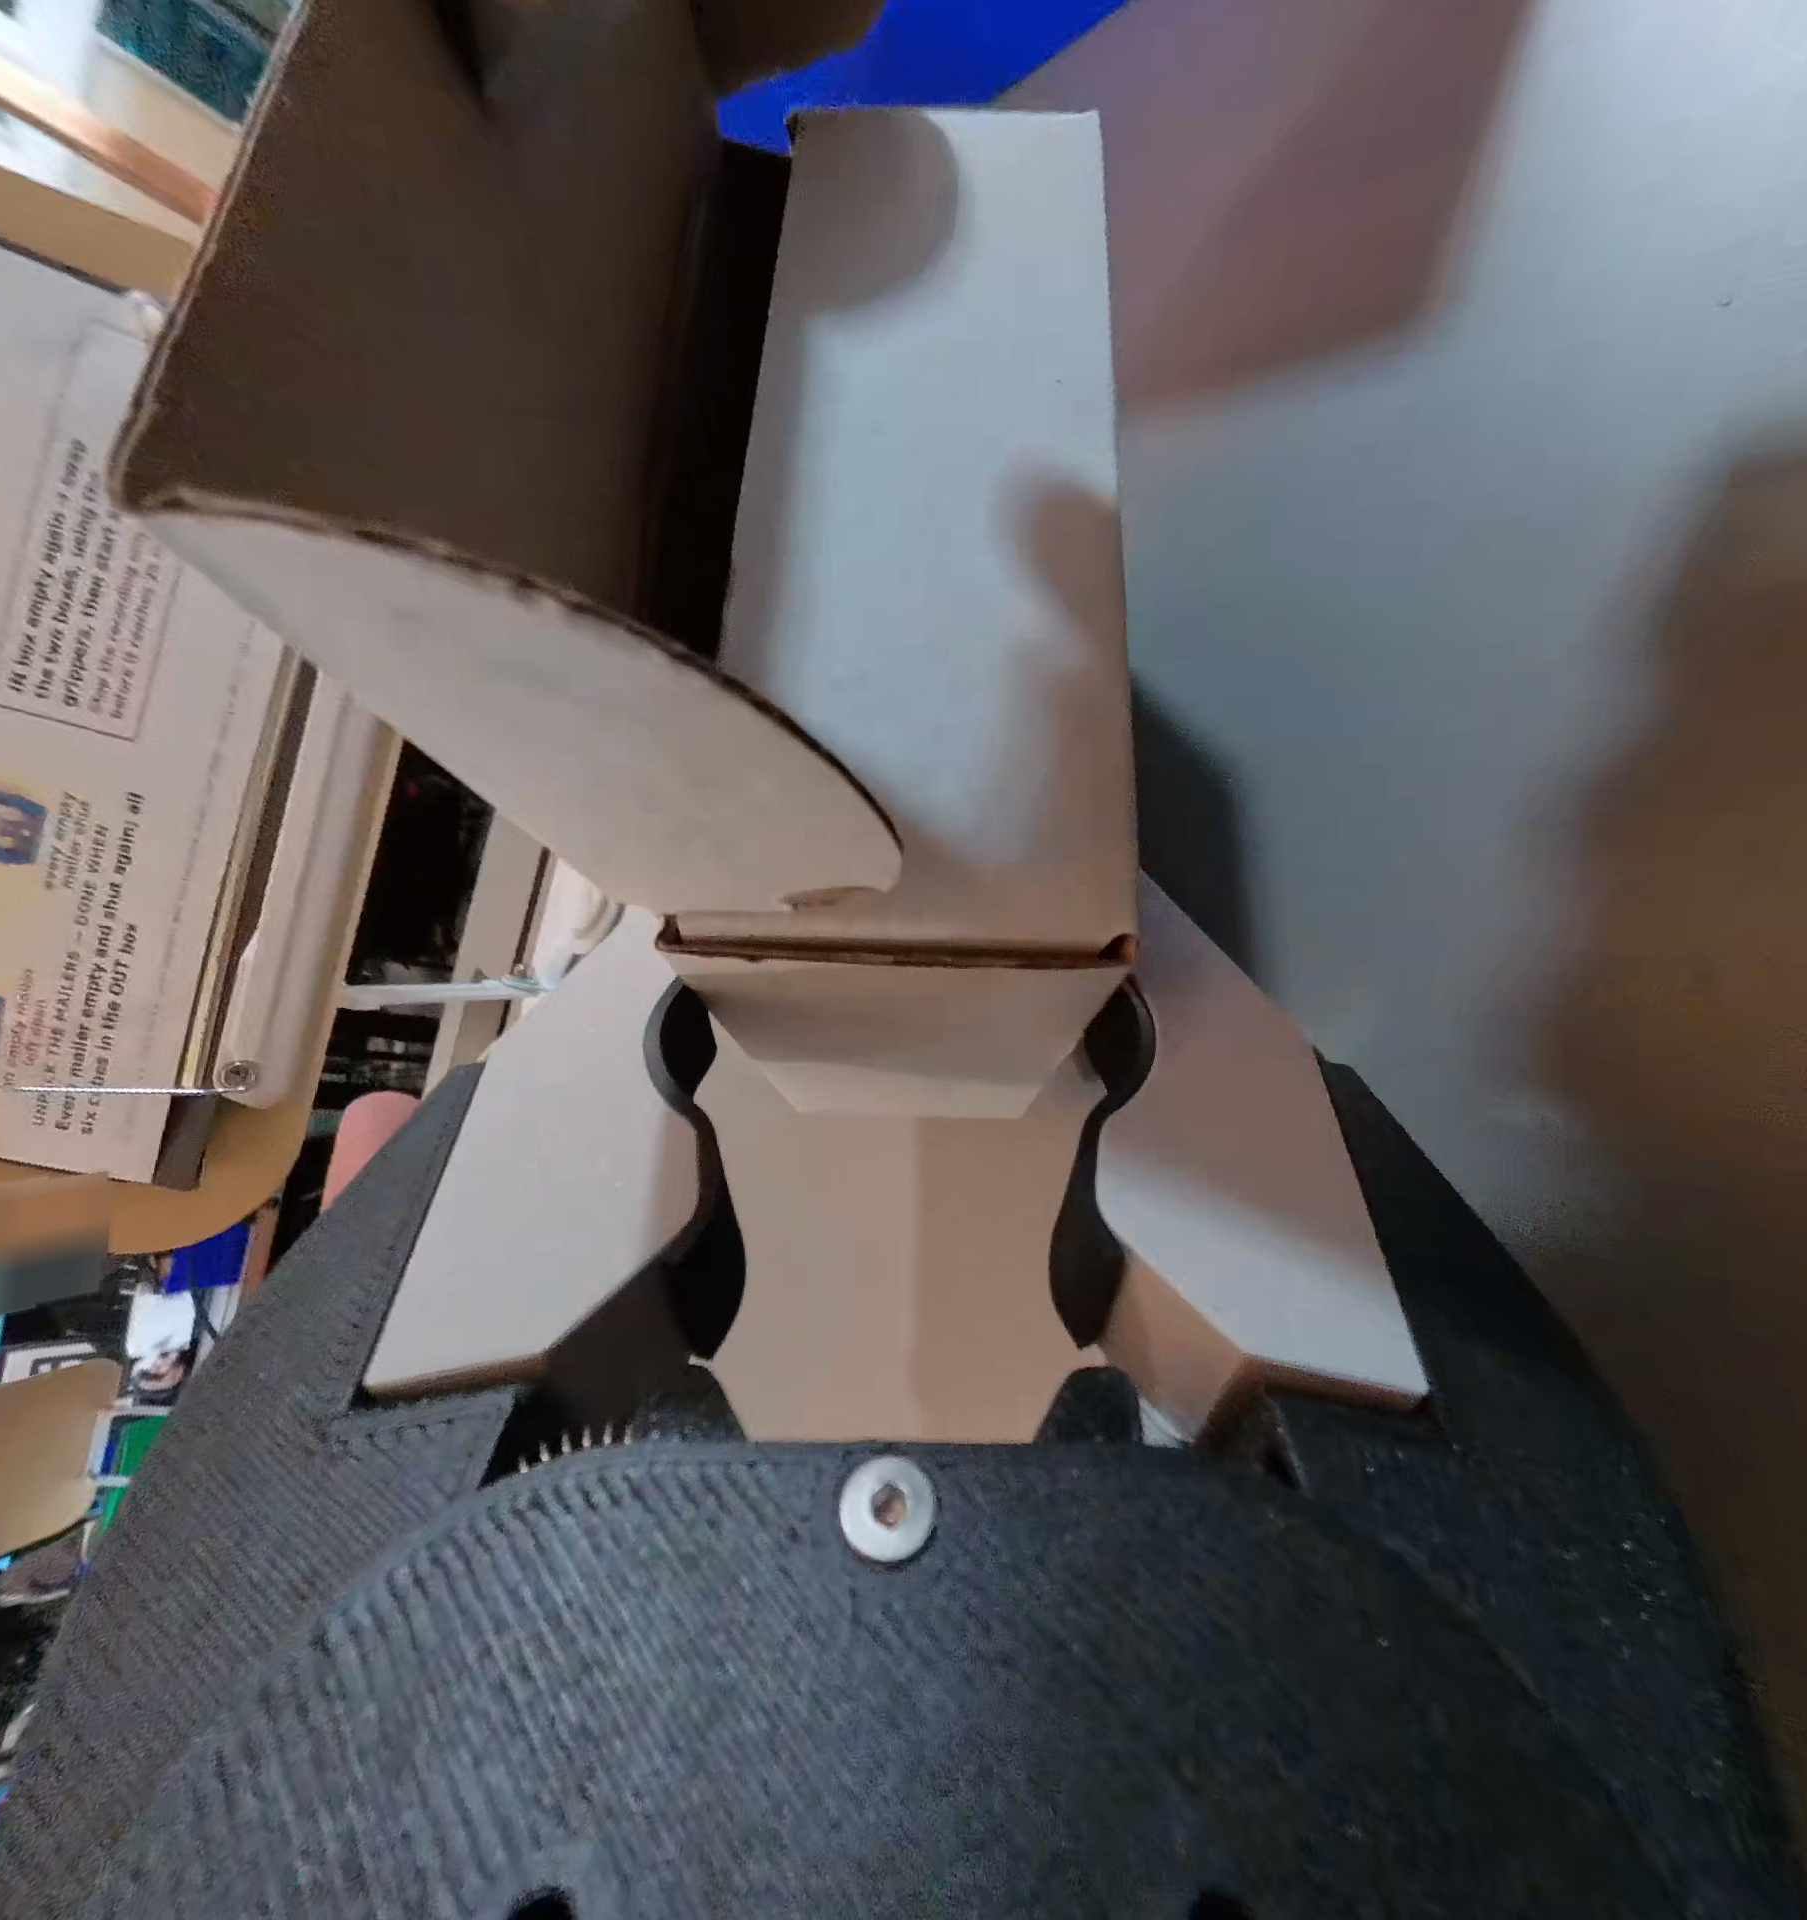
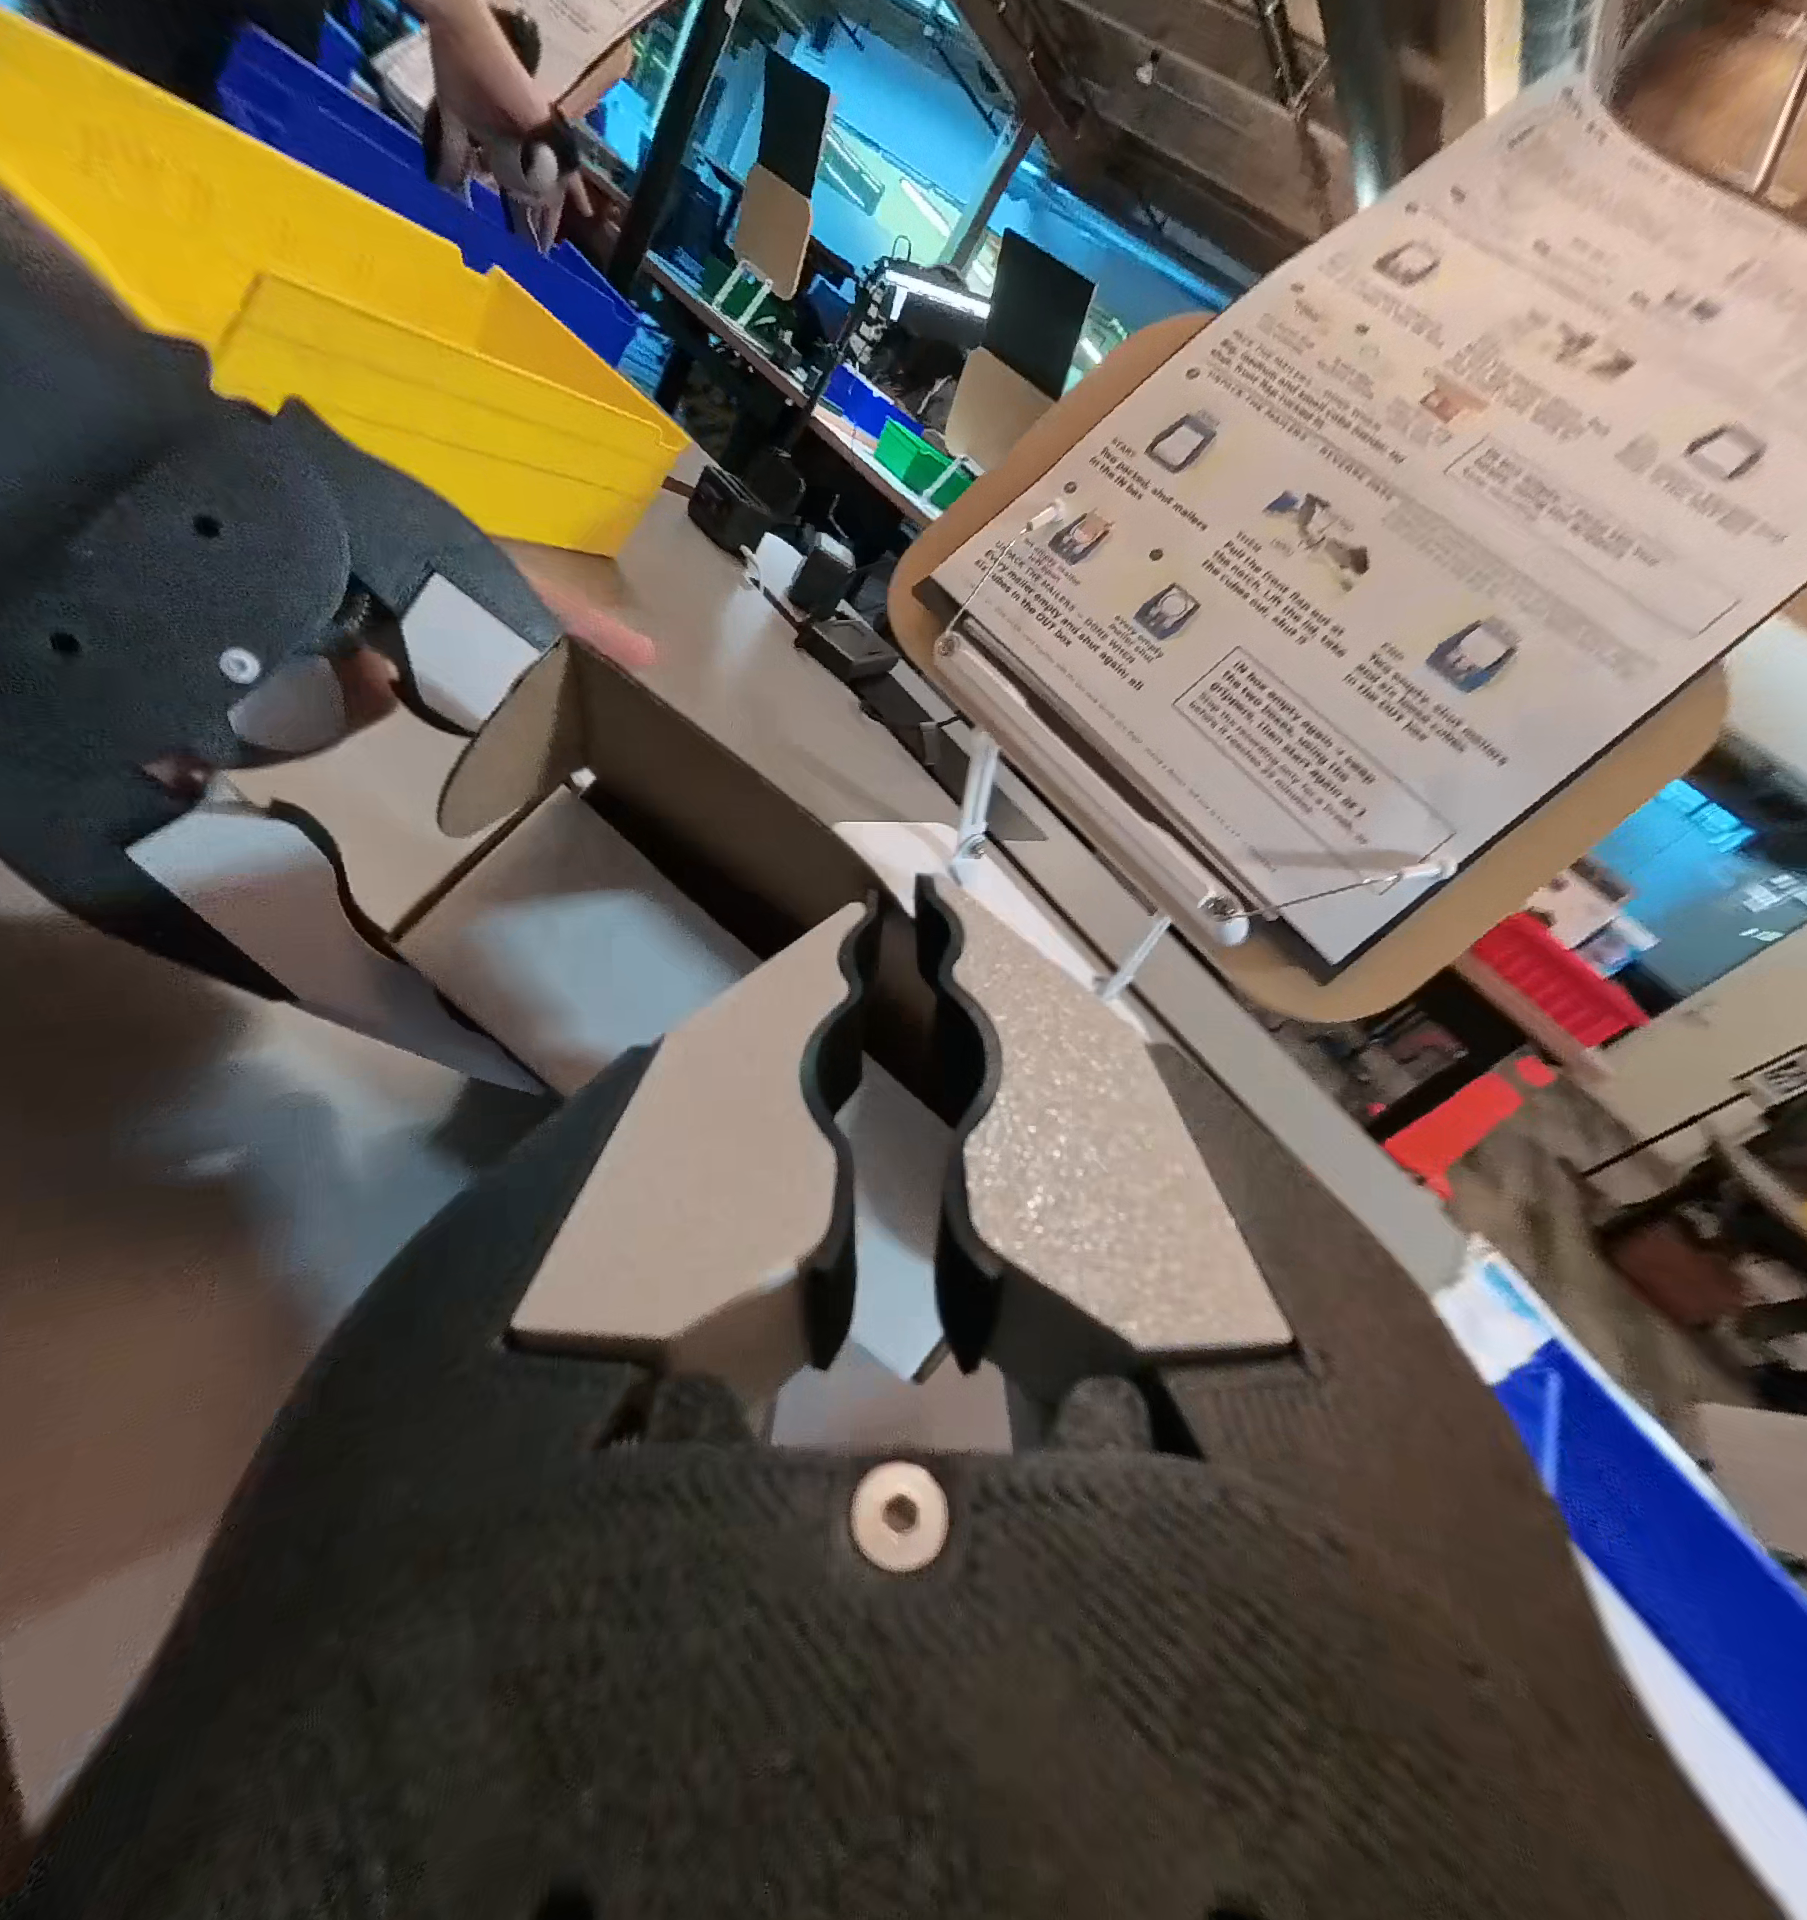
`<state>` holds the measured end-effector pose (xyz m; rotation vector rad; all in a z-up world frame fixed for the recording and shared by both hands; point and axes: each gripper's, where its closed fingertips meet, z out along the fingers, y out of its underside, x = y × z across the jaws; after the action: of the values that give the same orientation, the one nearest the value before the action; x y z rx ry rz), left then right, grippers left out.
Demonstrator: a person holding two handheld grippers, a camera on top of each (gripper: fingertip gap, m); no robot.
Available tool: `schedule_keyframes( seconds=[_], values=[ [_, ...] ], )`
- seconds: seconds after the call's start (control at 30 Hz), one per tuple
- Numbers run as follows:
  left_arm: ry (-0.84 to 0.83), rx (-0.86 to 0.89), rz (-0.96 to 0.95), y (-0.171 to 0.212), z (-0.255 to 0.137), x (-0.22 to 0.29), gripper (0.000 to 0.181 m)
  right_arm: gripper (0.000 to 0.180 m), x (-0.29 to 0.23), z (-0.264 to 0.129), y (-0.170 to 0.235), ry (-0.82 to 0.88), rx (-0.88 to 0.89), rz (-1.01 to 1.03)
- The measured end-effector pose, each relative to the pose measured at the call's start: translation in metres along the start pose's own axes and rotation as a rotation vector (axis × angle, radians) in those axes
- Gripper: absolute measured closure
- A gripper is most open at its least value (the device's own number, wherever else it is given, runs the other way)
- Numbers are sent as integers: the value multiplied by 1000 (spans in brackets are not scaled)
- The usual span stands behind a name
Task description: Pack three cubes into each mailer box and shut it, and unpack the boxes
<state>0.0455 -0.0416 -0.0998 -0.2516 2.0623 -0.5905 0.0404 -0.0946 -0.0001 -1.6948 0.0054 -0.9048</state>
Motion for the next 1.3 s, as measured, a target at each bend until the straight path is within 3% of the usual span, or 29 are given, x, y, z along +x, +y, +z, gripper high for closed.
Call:
schedule_keyframes(
  seconds=[0.13, 0.23, 0.33, 0.43, 0.53, 0.7, 0.9, 1.07, 1.17, 1.3],
  values=[
    [8, 62, -31, -1, -2, 2, 105, 175, -4, 2, 7, -29, -34, -4],
    [14, 184, -91, -11, -8, 7, 86, 175, -8, 3, 10, 14, -55, -152],
    [-1, 349, -194, -30, -23, -1, 74, 176, -13, 4, 12, 32, -80, -247],
    [3, 438, -368, -39, -35, -21, 74, 177, -17, 4, 13, 31, -84, -291],
    [-7, 514, -471, -42, -47, -38, 101, 177, -21, 2, 12, 5, -58, -300],
    [-78, 451, -377, -33, -42, -37, 163, 178, -29, 3, 13, 0, -22, -360],
    [-200, 357, -373, -29, -38, -54, 173, 158, -29, 3, 5, 81, 43, -454],
    [-244, 312, -432, -30, -39, -62, 173, 160, -54, -6, -15, 9, 165, -501],
    [-237, 312, -436, -34, -41, -62, 173, 155, -63, 3, 1, -55, 76, -453],
    [-229, 298, -449, -37, -44, -65, 174, 139, -59, 18, 53, -118, -189, -310]
  ],
)
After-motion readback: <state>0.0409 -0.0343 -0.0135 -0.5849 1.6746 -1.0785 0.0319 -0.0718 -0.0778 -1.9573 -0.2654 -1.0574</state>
